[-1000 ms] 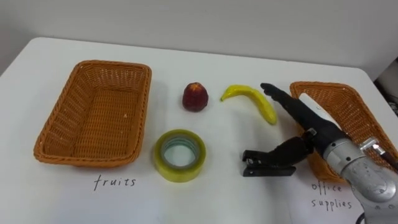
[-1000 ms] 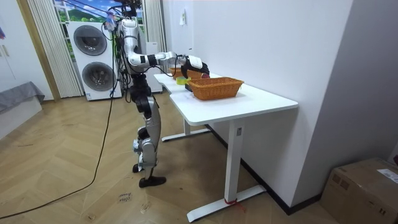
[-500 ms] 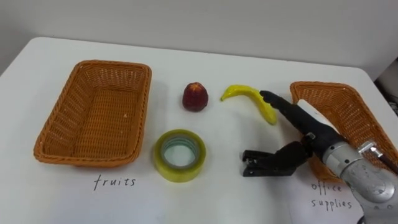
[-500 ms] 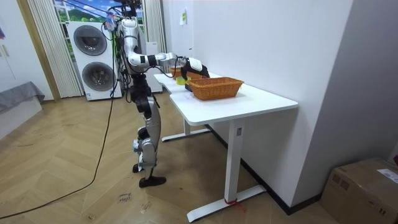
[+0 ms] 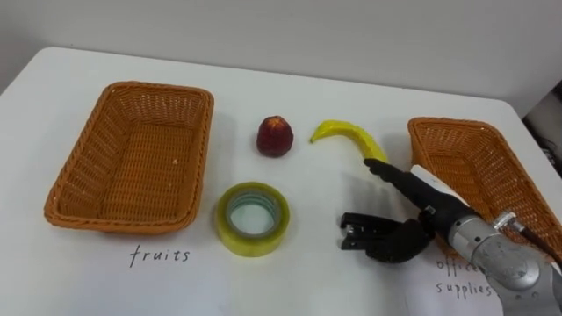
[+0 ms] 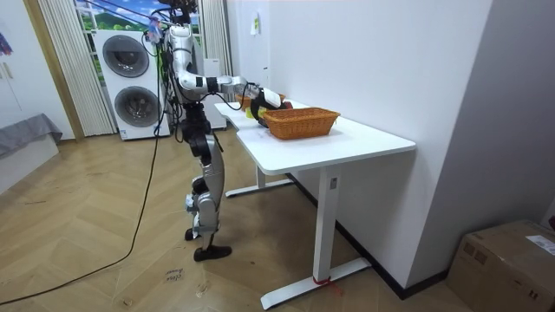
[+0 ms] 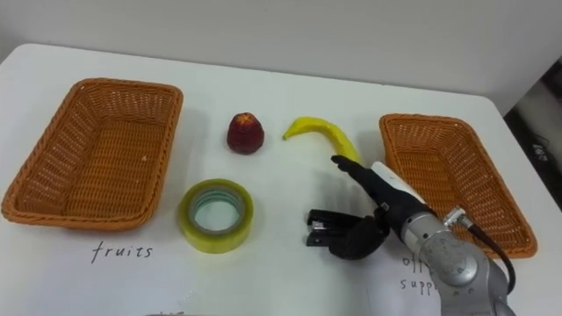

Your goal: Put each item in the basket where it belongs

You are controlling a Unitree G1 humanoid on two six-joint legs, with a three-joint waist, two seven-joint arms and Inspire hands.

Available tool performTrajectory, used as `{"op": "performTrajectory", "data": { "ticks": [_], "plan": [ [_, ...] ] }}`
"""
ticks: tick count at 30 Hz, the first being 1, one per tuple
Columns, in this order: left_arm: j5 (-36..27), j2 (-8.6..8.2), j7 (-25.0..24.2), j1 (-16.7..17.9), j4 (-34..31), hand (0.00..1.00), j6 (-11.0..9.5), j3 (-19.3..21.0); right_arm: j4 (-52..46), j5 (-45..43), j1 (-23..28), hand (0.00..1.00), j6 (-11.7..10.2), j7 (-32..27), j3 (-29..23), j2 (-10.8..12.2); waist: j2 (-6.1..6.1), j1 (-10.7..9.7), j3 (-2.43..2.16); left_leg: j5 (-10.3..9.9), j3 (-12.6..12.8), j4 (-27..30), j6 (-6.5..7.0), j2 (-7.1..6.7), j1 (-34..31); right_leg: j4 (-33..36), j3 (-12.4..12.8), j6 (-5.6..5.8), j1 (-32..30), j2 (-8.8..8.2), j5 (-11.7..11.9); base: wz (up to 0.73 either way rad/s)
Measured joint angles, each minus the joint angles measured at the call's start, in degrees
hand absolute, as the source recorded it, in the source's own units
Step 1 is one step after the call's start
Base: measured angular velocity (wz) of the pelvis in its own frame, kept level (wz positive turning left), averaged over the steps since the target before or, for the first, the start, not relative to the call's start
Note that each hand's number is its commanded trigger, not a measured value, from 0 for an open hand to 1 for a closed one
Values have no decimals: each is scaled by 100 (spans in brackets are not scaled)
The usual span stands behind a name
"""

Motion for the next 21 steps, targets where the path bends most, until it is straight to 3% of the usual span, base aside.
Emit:
{"op": "performTrajectory", "data": {
  "ticks": [4, 21],
  "plan": [
    [0, 1, 0, -4, 0, 0, 48, 0, 0, -133, 0, 0, 96, 95, 4, 0, -2, 1, -2, 0, -1, 4, 0, 0, 0, 3, 0, 0, 2, -2, 0, 0],
    [0, 3, 7, -37, 0, 0, 49, -7, 96, -553, -2, 0, 100, 239, 194, -4, -28, 16, -1, 1, -30, 5, 0, -4, -3, 3, -12, 0, 9, -6, 0, 0]
  ]
}}
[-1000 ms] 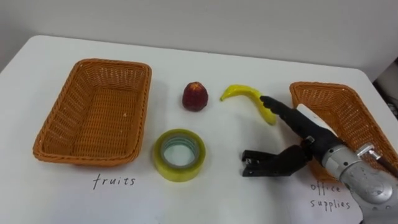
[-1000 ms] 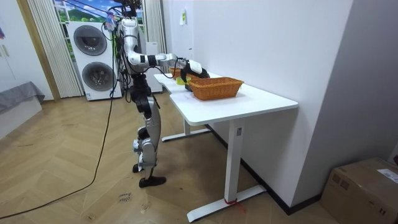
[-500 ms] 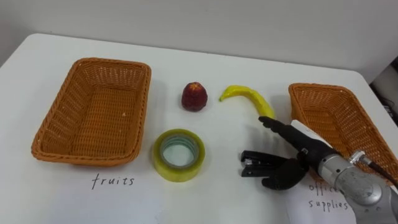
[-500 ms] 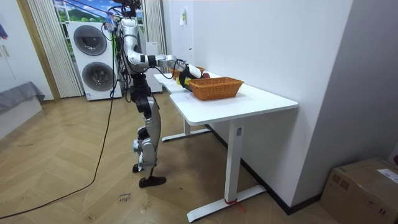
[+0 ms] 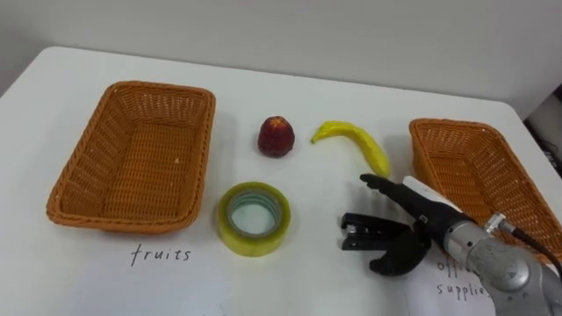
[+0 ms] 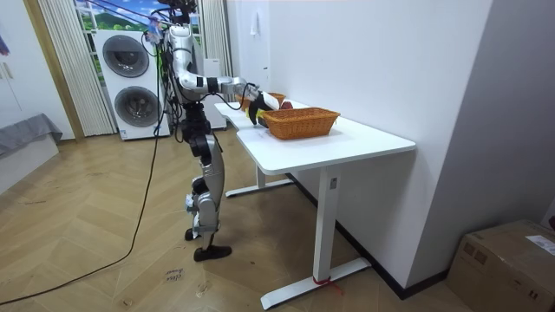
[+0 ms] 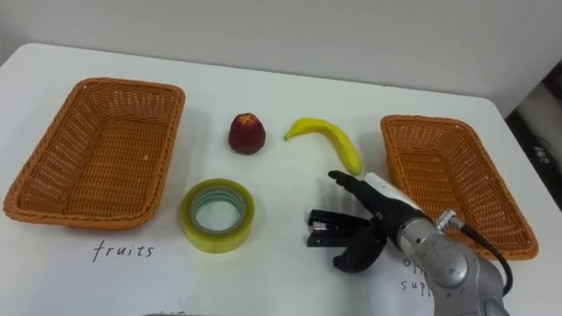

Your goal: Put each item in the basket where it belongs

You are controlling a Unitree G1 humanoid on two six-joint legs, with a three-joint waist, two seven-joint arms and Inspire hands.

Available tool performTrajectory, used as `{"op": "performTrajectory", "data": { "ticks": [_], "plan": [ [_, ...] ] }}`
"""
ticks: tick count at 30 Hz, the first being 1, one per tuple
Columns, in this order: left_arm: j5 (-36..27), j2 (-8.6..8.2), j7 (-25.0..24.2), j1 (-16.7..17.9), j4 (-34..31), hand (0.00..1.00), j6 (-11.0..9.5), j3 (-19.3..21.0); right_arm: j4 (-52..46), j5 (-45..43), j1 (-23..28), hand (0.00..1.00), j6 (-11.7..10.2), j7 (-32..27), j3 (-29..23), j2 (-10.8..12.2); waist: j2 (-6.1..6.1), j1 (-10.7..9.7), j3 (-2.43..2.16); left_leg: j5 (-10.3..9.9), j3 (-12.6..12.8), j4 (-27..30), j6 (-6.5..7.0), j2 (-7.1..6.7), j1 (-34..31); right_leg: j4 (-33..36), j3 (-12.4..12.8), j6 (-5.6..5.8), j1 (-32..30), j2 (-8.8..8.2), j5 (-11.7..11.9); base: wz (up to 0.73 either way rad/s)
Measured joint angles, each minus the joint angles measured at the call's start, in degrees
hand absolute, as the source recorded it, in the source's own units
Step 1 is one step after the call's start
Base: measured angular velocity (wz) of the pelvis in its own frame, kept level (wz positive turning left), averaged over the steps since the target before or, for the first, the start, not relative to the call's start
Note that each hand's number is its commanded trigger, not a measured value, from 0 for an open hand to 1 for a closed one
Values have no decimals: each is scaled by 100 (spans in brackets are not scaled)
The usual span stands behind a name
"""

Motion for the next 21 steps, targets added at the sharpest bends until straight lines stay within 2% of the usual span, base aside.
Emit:
{"op": "performTrajectory", "data": {
  "ticks": [8, 12, 21],
  "plan": [
    [12, 0, 2, -39, 3, 0, 0, 1, 84, -20, -1, 0, 0, 0, -1, -14, -38, 67, 13, 0, 0, -1, 0, -1, 0, 0, 2, 0, -1, 0, 0, 0],
    [15, 3, 2, -77, 3, 0, 0, 3, 100, -209, -10, 0, -2, 0, -1, -82, -36, 143, 14, 0, -3, -1, 0, -2, -3, 0, 1, 0, 0, 0, 0, 0],
    [12, 3, -10, -66, 9, 0, 1, -3, 103, -605, -59, 0, -2, 42, -1, -83, -19, 160, 14, 0, -4, 2, 0, -1, -9, 0, 3, 0, 0, 1, 0, 0]
  ]
}}
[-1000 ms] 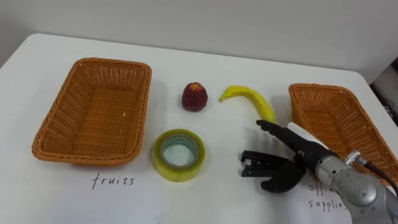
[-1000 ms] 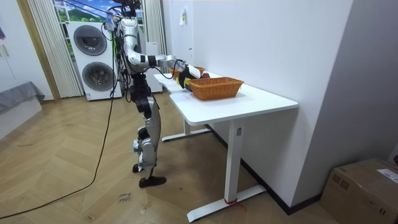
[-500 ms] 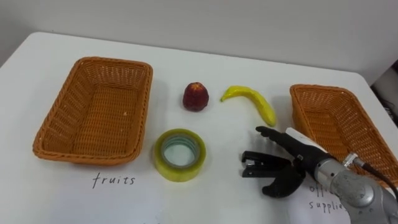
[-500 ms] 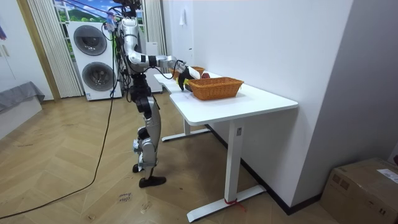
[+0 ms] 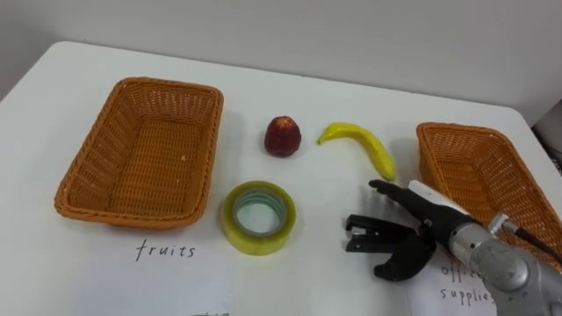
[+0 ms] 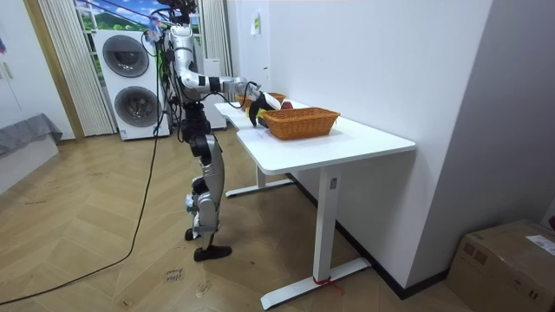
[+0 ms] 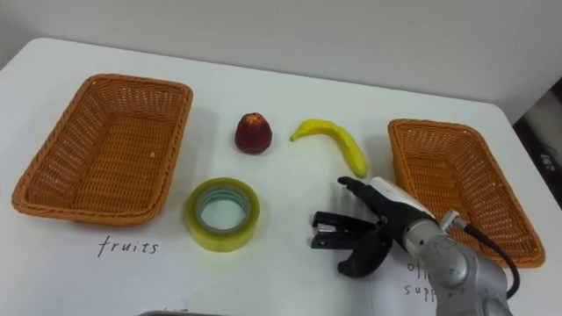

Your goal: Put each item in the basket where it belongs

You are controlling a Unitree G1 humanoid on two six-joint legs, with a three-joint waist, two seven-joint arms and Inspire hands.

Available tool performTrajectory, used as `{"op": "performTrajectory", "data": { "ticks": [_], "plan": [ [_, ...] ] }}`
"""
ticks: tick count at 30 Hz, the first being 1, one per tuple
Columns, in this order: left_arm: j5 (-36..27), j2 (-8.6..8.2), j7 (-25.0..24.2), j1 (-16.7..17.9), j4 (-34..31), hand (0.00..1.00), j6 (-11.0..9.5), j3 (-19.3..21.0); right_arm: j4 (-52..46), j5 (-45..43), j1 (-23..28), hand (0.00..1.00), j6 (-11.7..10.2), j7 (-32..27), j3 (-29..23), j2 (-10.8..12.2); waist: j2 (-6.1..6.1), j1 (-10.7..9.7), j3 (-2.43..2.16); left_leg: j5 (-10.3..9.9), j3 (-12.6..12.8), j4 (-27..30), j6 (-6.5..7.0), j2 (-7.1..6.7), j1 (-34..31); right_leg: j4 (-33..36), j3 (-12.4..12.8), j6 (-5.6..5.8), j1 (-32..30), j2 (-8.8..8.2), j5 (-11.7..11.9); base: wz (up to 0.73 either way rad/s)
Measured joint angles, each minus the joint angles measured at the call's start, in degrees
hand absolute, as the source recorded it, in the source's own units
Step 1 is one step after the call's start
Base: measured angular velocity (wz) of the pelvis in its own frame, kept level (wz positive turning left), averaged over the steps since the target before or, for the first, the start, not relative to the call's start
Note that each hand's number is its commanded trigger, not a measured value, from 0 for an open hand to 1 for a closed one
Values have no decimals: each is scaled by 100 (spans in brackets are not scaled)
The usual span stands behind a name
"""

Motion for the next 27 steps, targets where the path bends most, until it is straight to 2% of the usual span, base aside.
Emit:
{"op": "performTrajectory", "data": {
  "ticks": [7, 14, 27],
  "plan": [
    [-12, -9, -14, -1, -18, 0, 0, -100, 3, -68, -65, 0, 36, 21, 0, 0, 80, 29, -7, 0, -1, 1, 1, 0, 1, -2, -42, 0, 1, -4, 0, 0],
    [-1, -9, -115, -58, -19, 0, 0, -108, 212, -68, -229, 0, 96, 192, -2, 1, 89, 99, -4, 1, -33, 12, -1, 0, 58, -21, -73, 0, 90, -4, 0, 2],
    [5, -6, -120, -135, -125, 0, 0, -111, 400, -314, -616, 0, 200, 453, 282, -12, -25, 141, 1, 10, -47, -3, -17, 12, 14, -96, -104, -19, 77, 15, 29, 0]
  ]
}}
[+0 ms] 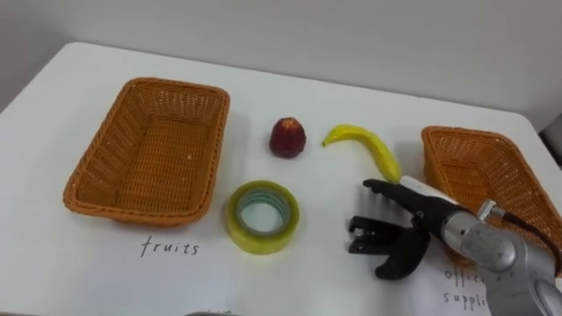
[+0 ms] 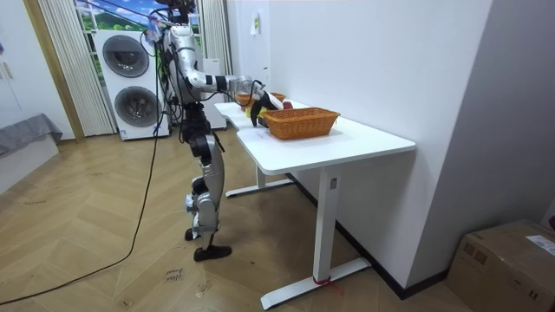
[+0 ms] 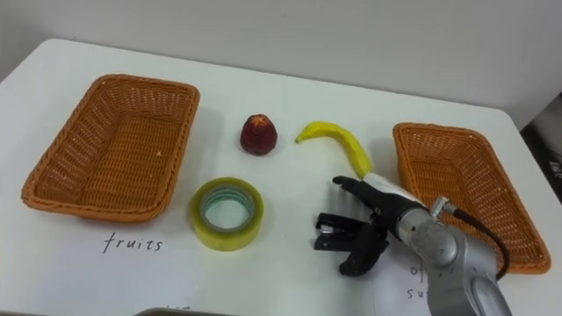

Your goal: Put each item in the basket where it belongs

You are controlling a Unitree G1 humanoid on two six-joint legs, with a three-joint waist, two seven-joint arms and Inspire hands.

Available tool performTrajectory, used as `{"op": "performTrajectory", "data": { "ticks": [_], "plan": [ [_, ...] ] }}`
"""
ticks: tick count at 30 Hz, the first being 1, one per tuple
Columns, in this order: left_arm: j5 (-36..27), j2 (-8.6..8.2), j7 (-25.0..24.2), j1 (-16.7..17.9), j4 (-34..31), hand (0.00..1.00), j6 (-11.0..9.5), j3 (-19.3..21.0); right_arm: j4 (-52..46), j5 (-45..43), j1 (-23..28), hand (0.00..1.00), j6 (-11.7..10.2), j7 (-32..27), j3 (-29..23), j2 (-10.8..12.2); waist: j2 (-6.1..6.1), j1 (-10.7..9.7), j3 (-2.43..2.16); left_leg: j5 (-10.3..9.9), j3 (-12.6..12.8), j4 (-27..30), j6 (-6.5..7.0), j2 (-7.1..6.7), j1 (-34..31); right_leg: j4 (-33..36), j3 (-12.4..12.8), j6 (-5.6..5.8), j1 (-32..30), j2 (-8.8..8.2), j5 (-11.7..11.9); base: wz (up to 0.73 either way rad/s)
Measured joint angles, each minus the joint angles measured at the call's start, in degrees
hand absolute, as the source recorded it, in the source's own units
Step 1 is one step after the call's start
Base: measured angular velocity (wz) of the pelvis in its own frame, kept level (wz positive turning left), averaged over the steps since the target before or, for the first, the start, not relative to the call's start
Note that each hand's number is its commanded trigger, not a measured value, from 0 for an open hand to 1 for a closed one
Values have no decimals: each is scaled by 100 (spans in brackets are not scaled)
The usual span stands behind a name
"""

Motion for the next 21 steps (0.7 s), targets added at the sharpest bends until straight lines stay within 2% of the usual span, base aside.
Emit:
{"op": "performTrajectory", "data": {
  "ticks": [2, 6, 11, 16, 21],
  "plan": [
    [-1, 12, 0, 0, -34, 0, 0, -1, -1, -94, -17, 0, 6, 6, 59, -2, -20, 2, -6, 0, -15, -1, 0, 0, 0, 1, -26, 0, 4, -2, 0, 4],
    [-1, 131, -1, 1, -38, 0, 9, -227, -10, -192, -106, 0, 161, 75, 233, -4, -56, 6, -12, 1, -30, 3, -1, 1, 3, 1, -72, -1, 13, -5, 1, 0],
    [-3, 176, -1, 10, -38, 0, 112, -229, -21, -348, -183, 0, 288, 203, 377, -3, -86, 26, -21, 3, -36, 6, -4, 0, 3, 4, -77, -2, 17, -7, 2, 0],
    [-2, 205, -34, 5, -38, 0, 129, -229, -46, -608, -214, 0, 405, 373, 437, -4, -111, 124, -21, 4, -36, 6, -3, -3, 8, 11, -71, -3, 18, -9, 3, 0],
    [-2, 210, -106, 8, -38, 0, 247, -229, -51, -753, -225, 0, 434, 455, 483, -3, -140, 143, -25, 5, -48, 7, -3, -5, 7, 13, -74, -2, 20, -12, 4, 0]
  ]
}}
